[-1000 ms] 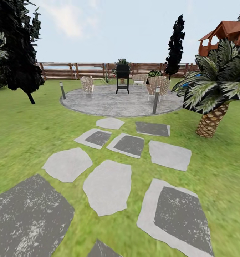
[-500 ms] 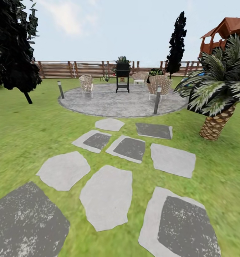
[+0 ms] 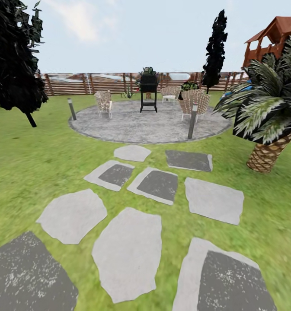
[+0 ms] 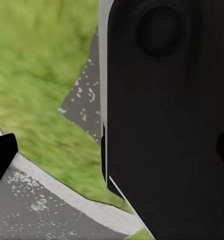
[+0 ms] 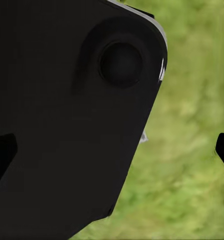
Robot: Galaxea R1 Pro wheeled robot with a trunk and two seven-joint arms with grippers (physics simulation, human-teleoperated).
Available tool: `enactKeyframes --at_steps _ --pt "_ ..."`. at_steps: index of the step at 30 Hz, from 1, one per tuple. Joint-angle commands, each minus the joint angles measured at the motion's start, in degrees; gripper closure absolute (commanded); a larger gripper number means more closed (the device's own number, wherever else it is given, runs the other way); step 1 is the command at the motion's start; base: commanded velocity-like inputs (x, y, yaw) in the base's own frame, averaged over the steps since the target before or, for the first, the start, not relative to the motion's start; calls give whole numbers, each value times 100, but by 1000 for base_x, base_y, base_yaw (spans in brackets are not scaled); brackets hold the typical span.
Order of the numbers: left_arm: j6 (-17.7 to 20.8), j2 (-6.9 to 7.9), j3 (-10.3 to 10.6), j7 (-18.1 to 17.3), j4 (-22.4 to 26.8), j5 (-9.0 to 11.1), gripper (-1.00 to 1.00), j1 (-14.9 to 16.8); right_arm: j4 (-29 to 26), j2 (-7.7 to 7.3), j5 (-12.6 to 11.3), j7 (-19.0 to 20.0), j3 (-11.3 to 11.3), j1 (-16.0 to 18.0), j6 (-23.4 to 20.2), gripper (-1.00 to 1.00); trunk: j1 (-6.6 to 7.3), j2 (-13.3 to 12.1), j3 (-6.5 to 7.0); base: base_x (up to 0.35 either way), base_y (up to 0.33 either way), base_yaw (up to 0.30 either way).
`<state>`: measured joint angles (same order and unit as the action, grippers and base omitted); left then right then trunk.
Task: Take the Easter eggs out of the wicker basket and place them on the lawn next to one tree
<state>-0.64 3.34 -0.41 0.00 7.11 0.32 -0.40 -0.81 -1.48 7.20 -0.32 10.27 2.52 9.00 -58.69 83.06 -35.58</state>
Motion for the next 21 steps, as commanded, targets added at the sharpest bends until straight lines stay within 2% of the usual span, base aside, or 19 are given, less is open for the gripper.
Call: enactKeyframes --at_steps 1,21 --pt "-7 0 -3 0 10 3 -100 -4 4 -1 50 -3 1 3 14 -100 -4 2 -4 339 0 0" --pt "-5 0 -3 0 10 3 -100 -4 2 -1 51 -3 1 3 14 -100 -4 2 -4 339 0 0"
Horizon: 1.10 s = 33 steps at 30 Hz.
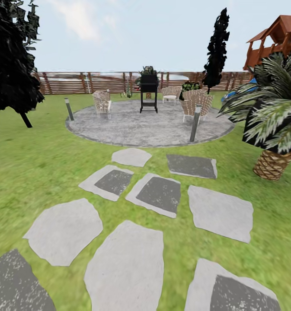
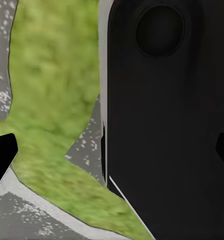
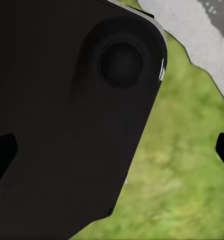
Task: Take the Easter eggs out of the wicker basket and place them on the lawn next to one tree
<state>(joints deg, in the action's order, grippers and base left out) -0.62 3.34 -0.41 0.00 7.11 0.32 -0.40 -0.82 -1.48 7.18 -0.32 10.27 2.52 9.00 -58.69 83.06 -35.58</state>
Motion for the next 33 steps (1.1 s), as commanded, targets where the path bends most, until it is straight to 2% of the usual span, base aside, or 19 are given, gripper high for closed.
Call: enactKeyframes --at_steps 1,33 --pt "-7 0 -3 0 10 3 -100 -4 3 -1 54 -3 1 3 14 -100 -4 2 -4 339 0 0" --pt "-8 -1 -3 0 10 3 -100 -4 4 -1 55 -3 1 3 14 -100 -4 2 -4 339 0 0"
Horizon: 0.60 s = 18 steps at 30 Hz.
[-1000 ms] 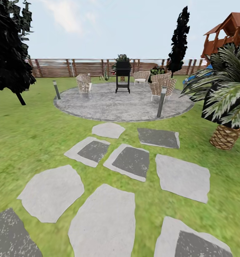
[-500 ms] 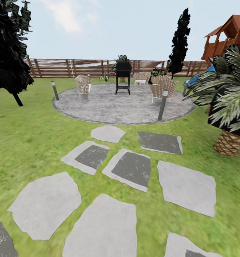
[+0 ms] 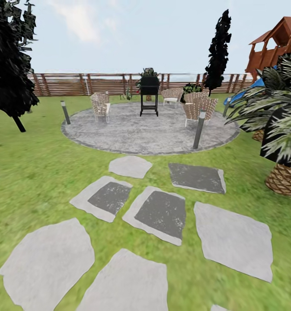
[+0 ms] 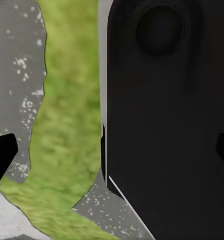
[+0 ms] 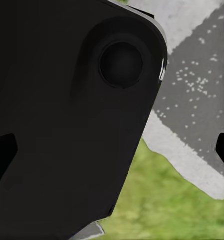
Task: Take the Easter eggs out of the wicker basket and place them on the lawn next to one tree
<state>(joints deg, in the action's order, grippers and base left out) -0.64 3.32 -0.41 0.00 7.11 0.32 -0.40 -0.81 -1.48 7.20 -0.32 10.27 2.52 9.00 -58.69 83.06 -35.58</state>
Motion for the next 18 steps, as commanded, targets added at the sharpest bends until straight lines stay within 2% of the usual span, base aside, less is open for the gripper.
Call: enactKeyframes --at_steps 1,18 --pt "-7 0 -3 0 10 3 -100 -4 5 -1 53 -3 1 3 14 -100 -4 2 -4 339 0 0" --pt "-7 1 -3 0 10 3 -100 -4 2 -1 54 -3 1 3 14 -100 -4 2 -4 339 0 0"
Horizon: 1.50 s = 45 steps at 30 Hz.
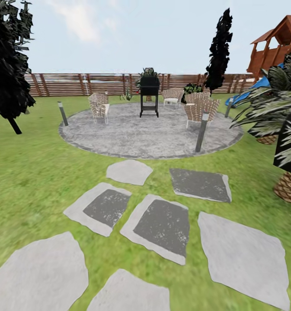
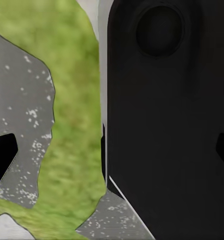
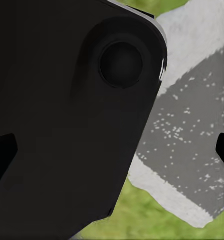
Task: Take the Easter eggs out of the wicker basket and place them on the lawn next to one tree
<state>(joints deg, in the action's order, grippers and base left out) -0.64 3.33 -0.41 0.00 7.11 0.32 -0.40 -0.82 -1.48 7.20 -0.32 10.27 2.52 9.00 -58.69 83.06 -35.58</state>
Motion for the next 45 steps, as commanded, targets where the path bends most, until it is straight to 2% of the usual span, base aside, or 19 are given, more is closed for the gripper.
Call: enactKeyframes --at_steps 1,45 --pt "-7 0 -3 0 10 3 -100 -4 3 -1 53 -3 1 3 14 -100 -4 2 -4 339 0 0" --pt "-7 0 -3 -1 10 3 -100 -4 3 -1 53 -3 1 3 14 -100 -4 2 -4 339 0 0"
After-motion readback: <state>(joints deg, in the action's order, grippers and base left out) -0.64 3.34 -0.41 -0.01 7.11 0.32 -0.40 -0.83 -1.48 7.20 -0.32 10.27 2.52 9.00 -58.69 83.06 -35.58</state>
